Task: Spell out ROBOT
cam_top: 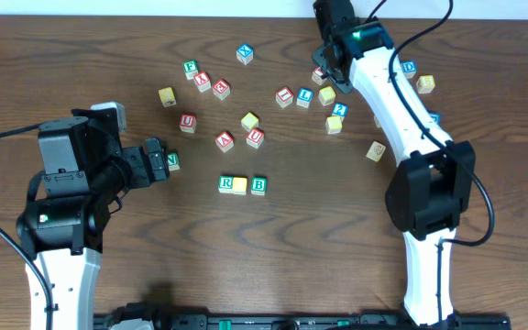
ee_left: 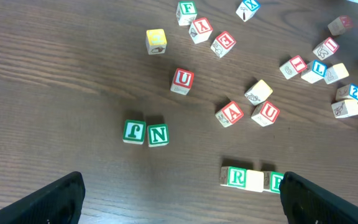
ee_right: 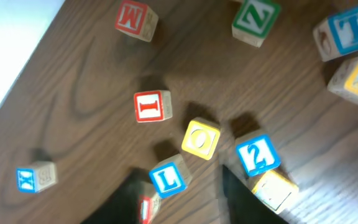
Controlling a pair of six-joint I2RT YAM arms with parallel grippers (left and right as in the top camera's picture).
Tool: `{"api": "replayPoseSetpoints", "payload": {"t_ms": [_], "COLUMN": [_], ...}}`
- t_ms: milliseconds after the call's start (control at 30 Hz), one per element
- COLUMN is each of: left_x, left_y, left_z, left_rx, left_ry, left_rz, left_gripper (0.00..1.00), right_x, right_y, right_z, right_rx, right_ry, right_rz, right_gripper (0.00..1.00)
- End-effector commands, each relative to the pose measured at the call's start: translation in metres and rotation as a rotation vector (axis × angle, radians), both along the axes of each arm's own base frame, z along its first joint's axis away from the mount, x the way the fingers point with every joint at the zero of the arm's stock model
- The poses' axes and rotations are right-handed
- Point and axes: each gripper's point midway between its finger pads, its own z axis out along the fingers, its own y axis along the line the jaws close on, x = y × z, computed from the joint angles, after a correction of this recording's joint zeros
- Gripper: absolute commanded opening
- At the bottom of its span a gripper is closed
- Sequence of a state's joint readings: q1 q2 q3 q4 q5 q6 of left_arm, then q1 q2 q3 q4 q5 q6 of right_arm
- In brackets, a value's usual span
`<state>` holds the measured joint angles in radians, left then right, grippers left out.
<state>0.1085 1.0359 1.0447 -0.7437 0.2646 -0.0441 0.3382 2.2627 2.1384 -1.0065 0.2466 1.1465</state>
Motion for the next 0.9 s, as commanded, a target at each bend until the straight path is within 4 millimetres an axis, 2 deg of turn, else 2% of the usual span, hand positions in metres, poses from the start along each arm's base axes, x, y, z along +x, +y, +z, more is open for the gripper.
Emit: {"api": "replayPoseSetpoints", "payload": {"t_ms": [0,100,233,433,500,633,867], "left_x": [0.002,0.002,0.002,0.002,0.002,0.002,0.002], "left_y": [-0.001,-0.001,-0.001,-0.001,-0.001,-0.001,-0.001], "left_z": [0.01,0.01,0.01,0.01,0.01,0.01,0.01], "left_rx": [0.004,0.004,0.004,0.004,0.004,0.004,0.003], "left_ry": [-0.027,-0.027,-0.027,-0.027,-0.027,-0.027,-0.027], "left_rz": [-0.014,-0.014,-0.014,-0.014,-0.014,-0.014,-0.014], "left_gripper": [0.98,0.98,0.98,0.98,0.98,0.98,0.98], "right_x": [0.005,0.005,0.007,0.009,0.011,0.012,0.018], "right_y": [-0.002,-0.007,-0.014,-0.014,-0.012,-0.009,0.0], "right_z": [0.002,0.003,0.005,0.0,-0.007,-0.037,-0.057], "right_rx": [-0.061,-0.106,-0.177,-0.224,-0.24,-0.254,-0.269], "right_ry": [-0.008,-0.01,-0.01,0.0,0.011,0.065,0.076], "right_rz": [0.065,0.088,0.125,0.193,0.222,0.273,0.34], "right_gripper": [0.18,0.12,0.13,0.1,0.1,0.1,0.1]}}
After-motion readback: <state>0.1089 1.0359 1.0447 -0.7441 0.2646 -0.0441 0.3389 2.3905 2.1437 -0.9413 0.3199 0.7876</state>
